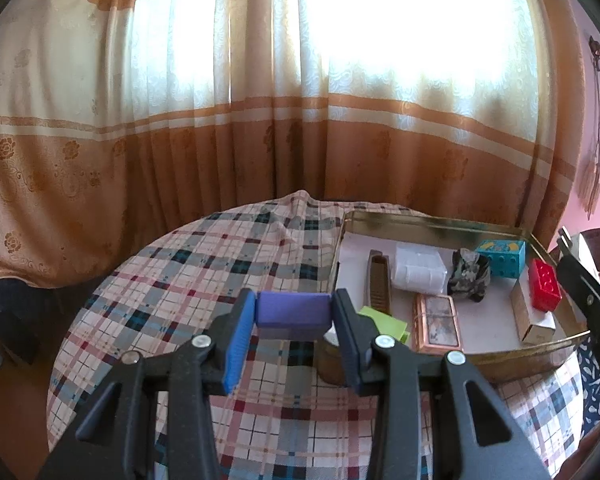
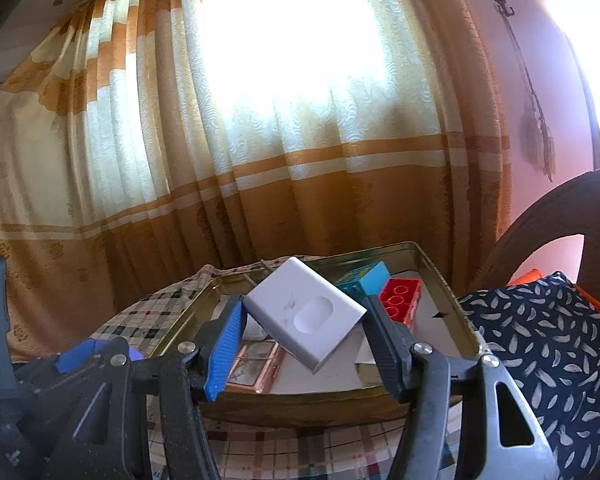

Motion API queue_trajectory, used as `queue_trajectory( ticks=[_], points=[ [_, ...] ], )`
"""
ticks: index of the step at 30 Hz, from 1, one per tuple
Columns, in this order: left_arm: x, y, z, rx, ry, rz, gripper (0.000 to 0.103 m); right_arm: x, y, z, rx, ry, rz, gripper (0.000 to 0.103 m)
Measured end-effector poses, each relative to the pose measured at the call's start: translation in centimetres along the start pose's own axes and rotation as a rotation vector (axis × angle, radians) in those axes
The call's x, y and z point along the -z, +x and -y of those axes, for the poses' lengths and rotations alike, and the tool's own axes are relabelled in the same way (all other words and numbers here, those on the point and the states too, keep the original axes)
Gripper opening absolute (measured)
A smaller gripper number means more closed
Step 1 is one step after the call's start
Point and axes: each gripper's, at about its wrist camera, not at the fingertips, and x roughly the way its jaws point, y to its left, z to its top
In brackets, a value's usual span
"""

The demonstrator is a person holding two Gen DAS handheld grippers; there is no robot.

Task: Organize rigid objects

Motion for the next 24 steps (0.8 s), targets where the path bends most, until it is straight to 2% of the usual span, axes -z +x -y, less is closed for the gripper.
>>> queue_trajectory(
  ticks=[7, 8, 9, 18, 19, 21, 23, 24],
  points=[
    [-0.4, 0.3, -0.2, -0.011, -0.006, 0.004, 0.038, -0.2, 0.4, 1.0, 0.009, 0.028, -0.013, 0.062],
    [-0.5, 0.4, -0.4, -0.014, -0.007, 0.008, 0.028, -0.2, 0.4, 1.0, 0.009, 0.026, -0.012, 0.062],
    [-0.7, 0.5, -0.5, -0.015, -0.006, 0.009, 0.026, -0.2, 0.4, 0.9, 0.008, 0.021, -0.01, 0.062],
    [-1.8, 0.2, -3.1, -0.008, -0.06, 0.023, 0.026, -0.2, 0.4, 0.8, 0.006, 0.014, -0.009, 0.062],
    [-1.9, 0.2, -3.8, 0.0, -0.069, 0.016, 0.027, -0.2, 0.5, 0.8, 0.005, 0.011, -0.009, 0.062],
    [-1.9, 0.6, -5.5, -0.024, -0.05, -0.026, 0.045, -0.2, 0.4, 0.7, 0.004, 0.007, -0.009, 0.062],
    [-1.5, 1.1, -7.3, -0.055, -0.065, -0.076, 0.058, -0.2, 0.5, 0.8, 0.002, 0.01, -0.011, 0.062],
    [-1.2, 1.4, -7.9, -0.045, -0.077, -0.1, 0.058, -0.2, 0.6, 0.7, 0.001, 0.011, -0.016, 0.062]
  ],
)
